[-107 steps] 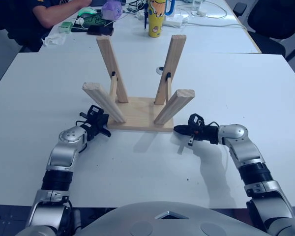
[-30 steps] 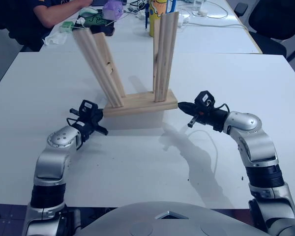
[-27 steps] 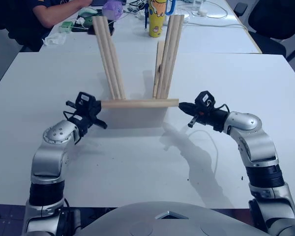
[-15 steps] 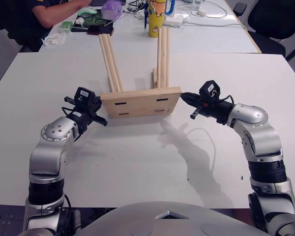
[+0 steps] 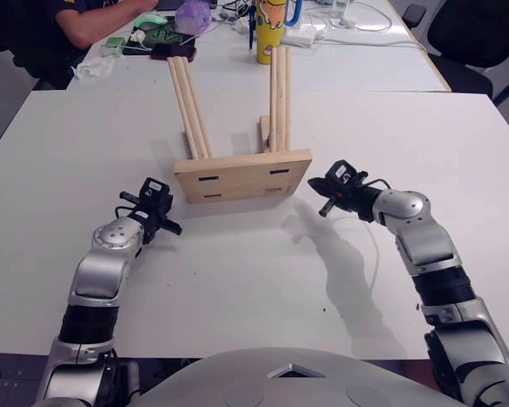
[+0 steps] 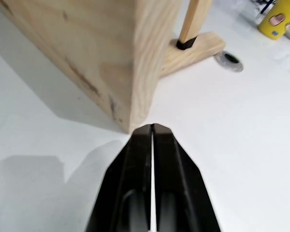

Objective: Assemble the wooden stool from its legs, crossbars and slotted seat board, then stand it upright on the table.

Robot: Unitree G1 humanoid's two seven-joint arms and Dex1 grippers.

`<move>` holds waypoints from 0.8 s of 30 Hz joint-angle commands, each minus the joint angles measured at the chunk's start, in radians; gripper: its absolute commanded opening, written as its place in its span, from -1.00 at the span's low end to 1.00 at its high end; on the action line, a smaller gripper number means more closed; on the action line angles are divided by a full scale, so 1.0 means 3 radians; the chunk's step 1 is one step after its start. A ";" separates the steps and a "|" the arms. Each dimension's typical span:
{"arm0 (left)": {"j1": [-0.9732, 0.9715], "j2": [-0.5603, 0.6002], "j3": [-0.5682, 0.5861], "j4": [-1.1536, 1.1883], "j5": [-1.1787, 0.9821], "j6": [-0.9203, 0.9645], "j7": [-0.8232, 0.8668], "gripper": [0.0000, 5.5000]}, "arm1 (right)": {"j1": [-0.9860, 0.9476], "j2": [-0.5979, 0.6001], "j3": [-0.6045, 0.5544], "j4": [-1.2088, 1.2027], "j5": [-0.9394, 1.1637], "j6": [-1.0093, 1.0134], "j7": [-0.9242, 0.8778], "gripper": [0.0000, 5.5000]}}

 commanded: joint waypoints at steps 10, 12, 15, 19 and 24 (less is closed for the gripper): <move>-0.0129 -0.0258 -0.0120 0.0424 0.0035 -0.0378 0.0009 -1.00 | -0.0310 0.0370 0.0128 0.1095 -0.0316 -0.0646 -0.0354 -0.99; -0.0122 -0.0278 -0.0131 0.0352 0.0013 -0.0351 -0.0012 -1.00 | -0.0309 0.0393 0.0130 0.1062 -0.0291 -0.0677 -0.0327 -0.99; -0.0147 -0.0308 -0.0137 0.0264 0.0001 -0.0304 -0.0011 -1.00 | -0.0292 0.0442 0.0147 0.0933 -0.0249 -0.0690 -0.0281 -0.99; -0.0207 -0.0339 -0.0154 0.0132 -0.0014 -0.0239 -0.0026 -1.00 | -0.0244 0.0522 0.0175 0.0643 -0.0211 -0.0607 -0.0267 -0.99; -0.0252 -0.0375 -0.0191 -0.0016 -0.0033 -0.0181 -0.0057 -1.00 | -0.0217 0.0581 0.0202 0.0345 -0.0188 -0.0453 -0.0274 -0.99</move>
